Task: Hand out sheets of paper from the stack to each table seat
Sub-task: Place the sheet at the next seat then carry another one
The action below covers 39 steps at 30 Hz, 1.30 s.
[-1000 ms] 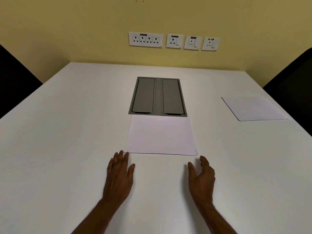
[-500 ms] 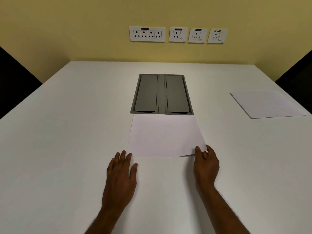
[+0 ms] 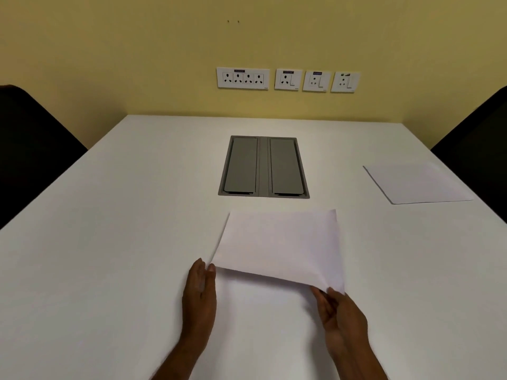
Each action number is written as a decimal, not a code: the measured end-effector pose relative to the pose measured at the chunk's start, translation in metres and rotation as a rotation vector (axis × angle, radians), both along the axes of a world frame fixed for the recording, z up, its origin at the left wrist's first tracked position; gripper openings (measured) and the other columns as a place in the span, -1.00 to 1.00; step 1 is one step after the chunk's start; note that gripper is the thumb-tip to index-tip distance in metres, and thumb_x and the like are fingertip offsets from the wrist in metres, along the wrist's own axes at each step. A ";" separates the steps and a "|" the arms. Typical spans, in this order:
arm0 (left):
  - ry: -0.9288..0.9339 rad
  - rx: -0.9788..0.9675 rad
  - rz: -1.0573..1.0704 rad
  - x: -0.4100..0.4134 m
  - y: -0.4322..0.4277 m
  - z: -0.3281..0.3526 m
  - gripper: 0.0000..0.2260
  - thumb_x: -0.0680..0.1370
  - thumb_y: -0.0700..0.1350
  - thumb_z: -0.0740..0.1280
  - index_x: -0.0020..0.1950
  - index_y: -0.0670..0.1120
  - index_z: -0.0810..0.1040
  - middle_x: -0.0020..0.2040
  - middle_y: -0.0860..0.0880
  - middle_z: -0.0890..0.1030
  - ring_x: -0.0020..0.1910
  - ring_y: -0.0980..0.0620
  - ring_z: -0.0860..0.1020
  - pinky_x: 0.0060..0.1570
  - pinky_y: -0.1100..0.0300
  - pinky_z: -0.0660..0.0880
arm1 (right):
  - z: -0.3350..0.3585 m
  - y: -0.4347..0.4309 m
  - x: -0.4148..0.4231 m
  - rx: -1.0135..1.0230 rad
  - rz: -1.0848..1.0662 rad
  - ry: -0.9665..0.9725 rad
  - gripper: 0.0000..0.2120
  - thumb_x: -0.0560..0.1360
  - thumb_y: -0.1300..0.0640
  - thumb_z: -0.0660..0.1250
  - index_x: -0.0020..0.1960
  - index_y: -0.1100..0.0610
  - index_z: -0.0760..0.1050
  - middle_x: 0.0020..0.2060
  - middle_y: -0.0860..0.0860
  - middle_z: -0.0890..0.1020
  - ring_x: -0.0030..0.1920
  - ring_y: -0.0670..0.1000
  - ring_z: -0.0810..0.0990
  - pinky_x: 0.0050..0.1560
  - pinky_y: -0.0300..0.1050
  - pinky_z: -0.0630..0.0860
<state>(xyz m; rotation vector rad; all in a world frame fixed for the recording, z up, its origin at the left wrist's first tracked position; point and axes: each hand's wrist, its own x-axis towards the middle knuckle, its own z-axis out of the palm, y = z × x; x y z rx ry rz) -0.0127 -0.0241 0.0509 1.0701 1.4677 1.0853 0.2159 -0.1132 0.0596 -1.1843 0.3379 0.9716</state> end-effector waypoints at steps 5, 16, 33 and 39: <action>-0.329 -0.146 -0.003 -0.012 -0.033 0.053 -0.65 0.60 0.17 0.25 0.26 0.01 0.55 0.19 -0.03 0.67 0.12 0.00 0.67 0.30 0.03 0.40 | 0.039 -0.053 -0.019 0.009 0.050 -0.043 -0.78 0.53 0.41 0.29 0.16 0.29 0.54 0.04 0.28 0.68 -0.25 0.14 0.75 -0.34 -0.15 0.67; -0.314 -0.128 0.074 -0.075 -0.154 0.174 -0.78 0.60 -0.21 0.33 0.24 -0.07 0.56 0.17 -0.05 0.65 0.11 -0.06 0.64 -0.01 0.07 0.59 | 0.159 -0.158 -0.076 0.072 0.192 -0.196 -0.67 0.53 0.37 0.32 0.28 0.24 0.53 -0.05 0.23 0.68 -0.35 0.12 0.73 -0.47 -0.22 0.59; -0.274 0.071 0.301 -0.308 -0.350 0.324 -0.77 0.63 -0.24 0.27 0.22 -0.04 0.61 0.07 0.01 0.72 0.04 0.01 0.68 0.06 0.09 0.63 | 0.284 -0.288 -0.297 0.260 0.524 -0.296 -0.66 0.56 0.34 0.30 0.34 0.30 0.47 0.06 0.27 0.63 -0.31 0.17 0.72 -0.37 -0.15 0.62; -0.286 0.156 0.315 -0.428 -0.419 0.347 -0.79 0.65 -0.17 0.25 0.09 0.08 0.62 -0.02 0.12 0.74 -0.08 0.09 0.72 -0.20 0.19 0.62 | 0.304 -0.336 -0.423 0.325 0.453 -0.285 -0.75 0.51 0.32 0.35 0.19 0.30 0.55 0.03 0.30 0.66 -0.32 0.14 0.73 -0.43 -0.21 0.60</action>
